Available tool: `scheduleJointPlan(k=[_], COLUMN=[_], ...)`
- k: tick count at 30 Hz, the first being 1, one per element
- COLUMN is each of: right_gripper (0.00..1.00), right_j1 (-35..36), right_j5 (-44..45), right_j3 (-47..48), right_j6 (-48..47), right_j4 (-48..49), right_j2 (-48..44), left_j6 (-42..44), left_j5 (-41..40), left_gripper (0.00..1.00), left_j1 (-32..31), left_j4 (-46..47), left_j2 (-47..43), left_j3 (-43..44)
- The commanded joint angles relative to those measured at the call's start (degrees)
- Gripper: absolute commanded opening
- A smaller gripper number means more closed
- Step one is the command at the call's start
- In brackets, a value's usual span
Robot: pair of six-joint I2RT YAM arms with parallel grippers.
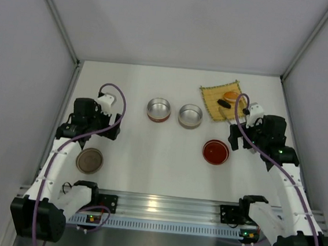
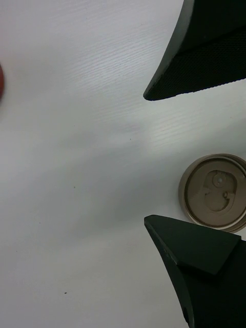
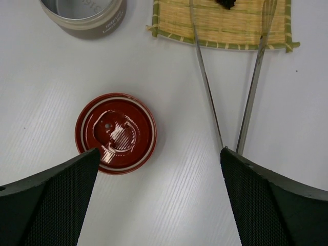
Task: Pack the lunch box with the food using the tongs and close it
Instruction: Pick up the clamp from the plate.
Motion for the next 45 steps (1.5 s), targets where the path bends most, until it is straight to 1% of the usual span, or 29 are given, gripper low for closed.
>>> scheduleJointPlan(k=[1,7,12,13,15,16,20,22,26,34,38,45], right_gripper=[0.99,0.99,0.99,0.99,0.99,0.99,0.99,0.99,0.99,0.99,0.99,1.00], right_j1=[0.56,0.03,-2.60,-5.65,-8.31,-10.76,-13.42,-13.51,-13.51,-13.68,-13.68,-13.51], right_j5=[0.83,0.31,-0.31,-0.48,-1.62,-1.89,-1.37,-0.49,1.01,3.03,2.85,0.48], right_j3=[1.14,4.31,6.51,6.86,8.09,8.44,9.50,9.41,10.20,15.47,18.55,22.07], right_j6=[-2.67,-9.35,-15.41,-16.03,-18.14,-19.45,-22.36,-23.59,-24.21,-24.21,-24.03,-22.98], right_j4=[3.07,-4.04,-8.97,-10.37,-11.43,-12.48,-13.81,-13.37,-11.00,-7.31,-5.99,-3.79], right_j2=[-1.92,3.18,9.15,10.29,13.63,14.60,18.99,20.23,25.84,35.43,40.78,47.12], left_j6=[-0.06,0.11,0.82,0.99,1.17,1.43,2.14,2.14,2.05,4.42,5.13,5.21], left_j5=[3.23,5.61,7.37,7.72,8.42,8.60,8.69,8.86,9.56,9.57,10.00,10.18], left_gripper=[0.98,0.98,0.98,0.98,0.98,0.98,0.98,0.98,0.98,0.98,0.98,0.98], left_j1=[0.32,0.41,0.32,0.32,0.32,0.32,0.32,0.32,0.32,0.32,0.32,0.32], left_j4=[-0.02,-0.99,-1.95,-1.95,-2.13,-2.13,-1.60,-1.34,-1.07,-2.39,-2.31,-1.87], left_j2=[-1.23,0.61,1.49,1.67,2.02,2.28,3.42,4.39,6.15,8.35,8.61,9.84], left_j3=[1.60,2.66,3.10,3.10,3.10,3.19,3.80,4.15,5.03,8.19,8.63,8.90])
